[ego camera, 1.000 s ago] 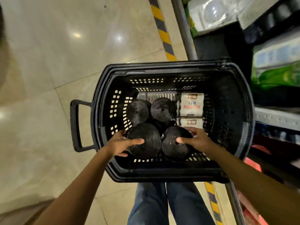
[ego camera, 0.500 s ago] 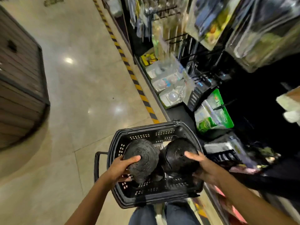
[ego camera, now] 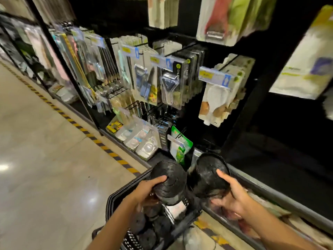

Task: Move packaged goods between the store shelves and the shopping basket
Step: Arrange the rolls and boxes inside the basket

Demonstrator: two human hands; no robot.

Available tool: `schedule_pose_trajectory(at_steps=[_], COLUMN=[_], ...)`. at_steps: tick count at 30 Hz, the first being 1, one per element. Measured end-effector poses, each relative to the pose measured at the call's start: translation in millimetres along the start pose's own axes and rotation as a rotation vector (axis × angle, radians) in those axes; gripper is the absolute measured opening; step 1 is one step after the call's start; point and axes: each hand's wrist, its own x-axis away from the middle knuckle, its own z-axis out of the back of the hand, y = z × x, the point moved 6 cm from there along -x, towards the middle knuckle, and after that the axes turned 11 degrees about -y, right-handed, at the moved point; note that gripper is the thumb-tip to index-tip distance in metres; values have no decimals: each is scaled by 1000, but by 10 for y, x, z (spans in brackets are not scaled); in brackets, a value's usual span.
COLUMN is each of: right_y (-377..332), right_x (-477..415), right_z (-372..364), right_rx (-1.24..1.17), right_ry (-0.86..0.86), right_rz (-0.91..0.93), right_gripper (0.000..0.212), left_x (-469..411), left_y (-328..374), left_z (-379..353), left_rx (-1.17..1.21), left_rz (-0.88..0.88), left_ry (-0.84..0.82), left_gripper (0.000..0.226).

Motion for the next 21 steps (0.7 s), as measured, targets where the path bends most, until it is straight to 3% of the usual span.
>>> schedule_pose_trajectory(at_steps=[4,7,10,12,15,18,21], right_y=[-83,-135,-197,-260,-398,-589,-766], right_x=[538,873,1145,1311,1479,1571,1500], right_z=[294,582,921,1114,1498,1782,2052], right_rx=[-22,-89,-139,-192,-235,-233,-229], right_ry=[111,155,236,271,330,327,381], right_rz=[132,211,279,323,364,406,402], right_gripper=[50,23,37,49,51,20,22], left_x=[-3,-13,-14,-197,-458,-720,-968], left_y=[140,238,312,277,288,372,483], left_z=[-506,-998,-1505,-1746,-2132,-2449,-2748], left_rx=[-137,-178,-153,-152,-237,-288,-277], left_rz=[-35,-44,-20,-4,11,-23,-17], left_ry=[-88,-172,-241,-291,-351,-313,-293], left_gripper=[48,29,17,22,64,61,55])
